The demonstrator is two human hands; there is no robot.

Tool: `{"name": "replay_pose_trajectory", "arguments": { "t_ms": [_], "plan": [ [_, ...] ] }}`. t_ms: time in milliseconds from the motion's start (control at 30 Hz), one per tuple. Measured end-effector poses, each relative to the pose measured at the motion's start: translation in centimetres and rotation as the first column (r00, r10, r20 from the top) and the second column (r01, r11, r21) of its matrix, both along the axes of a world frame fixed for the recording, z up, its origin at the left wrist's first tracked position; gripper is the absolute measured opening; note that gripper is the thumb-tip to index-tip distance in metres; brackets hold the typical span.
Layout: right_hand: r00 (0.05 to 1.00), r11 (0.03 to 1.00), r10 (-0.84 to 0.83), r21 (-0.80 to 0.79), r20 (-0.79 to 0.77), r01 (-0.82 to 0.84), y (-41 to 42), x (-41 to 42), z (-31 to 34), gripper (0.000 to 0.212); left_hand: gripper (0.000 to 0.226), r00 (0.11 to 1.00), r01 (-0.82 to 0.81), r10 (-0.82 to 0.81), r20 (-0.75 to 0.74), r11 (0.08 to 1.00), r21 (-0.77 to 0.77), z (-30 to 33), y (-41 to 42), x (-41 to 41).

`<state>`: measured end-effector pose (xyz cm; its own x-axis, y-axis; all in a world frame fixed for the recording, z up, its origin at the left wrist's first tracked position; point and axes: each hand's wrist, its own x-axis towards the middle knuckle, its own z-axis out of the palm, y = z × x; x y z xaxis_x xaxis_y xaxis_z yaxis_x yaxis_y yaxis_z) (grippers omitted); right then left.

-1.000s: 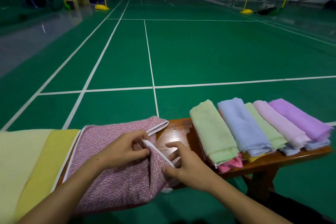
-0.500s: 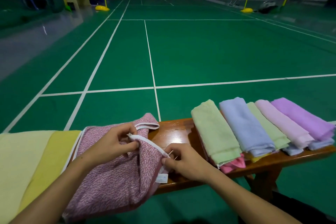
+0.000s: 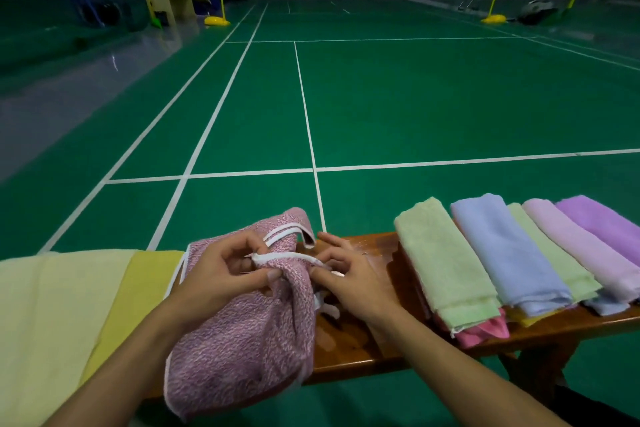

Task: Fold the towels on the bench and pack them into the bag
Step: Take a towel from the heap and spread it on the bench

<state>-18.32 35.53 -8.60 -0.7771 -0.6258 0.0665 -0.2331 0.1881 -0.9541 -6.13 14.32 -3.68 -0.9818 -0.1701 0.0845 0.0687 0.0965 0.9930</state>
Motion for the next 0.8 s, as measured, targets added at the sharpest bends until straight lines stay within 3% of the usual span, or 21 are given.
{"name": "replay_pose_trajectory", "arguments": {
  "t_ms": [133,333,467,533,600,667,700,733,800],
  "plan": [
    [0.996,0.975,0.069,-0.216,0.05,-0.057,-0.5,0.7,1.7,0.009,0.022,0.999,0.005,0.0,-0.036,0.992,0.129,0.3,-0.8,0.5],
    [0.987,0.936,0.085,-0.35,0.135,-0.033,-1.4,0.6,2.9,0.012,0.023,0.998,-0.037,0.045,-0.048,0.987,0.156,0.6,-1.7,0.9],
    [0.997,0.951,0.071,-0.305,0.041,-0.055,-0.7,-1.3,3.1,0.014,0.021,0.997,-0.072,0.072,0.003,0.992,-0.102,0.8,-3.2,1.3],
    [0.993,0.973,0.053,-0.217,-0.107,-0.076,0.0,-2.3,3.6,0.013,0.021,0.996,-0.087,0.092,0.006,0.957,-0.276,0.9,-3.8,1.4],
    [0.948,0.994,0.027,-0.096,-0.319,-0.06,0.5,-3.2,4.3,0.01,0.023,0.992,-0.127,0.117,-0.053,0.844,-0.522,1.3,-4.0,1.5],
    [0.869,1.0,0.022,-0.003,-0.494,-0.027,0.9,-3.5,5.2,0.008,0.032,0.972,-0.235,0.149,-0.182,0.563,-0.792,2.3,-3.8,1.5],
    [0.831,1.0,0.016,0.02,-0.555,-0.005,1.0,-3.5,5.8,0.008,0.038,0.953,-0.299,0.173,-0.248,0.434,-0.85,3.0,-3.5,1.5],
    [0.802,1.0,0.0,0.019,-0.597,0.014,1.0,-3.2,6.5,0.008,0.043,0.934,-0.352,0.198,-0.297,0.364,-0.863,3.8,-3.3,1.4],
    [0.771,0.997,-0.076,-0.041,-0.632,0.064,0.8,-2.5,7.8,0.009,0.044,0.895,-0.441,0.236,-0.378,0.353,-0.825,4.9,-2.9,1.3]
  ]
}}
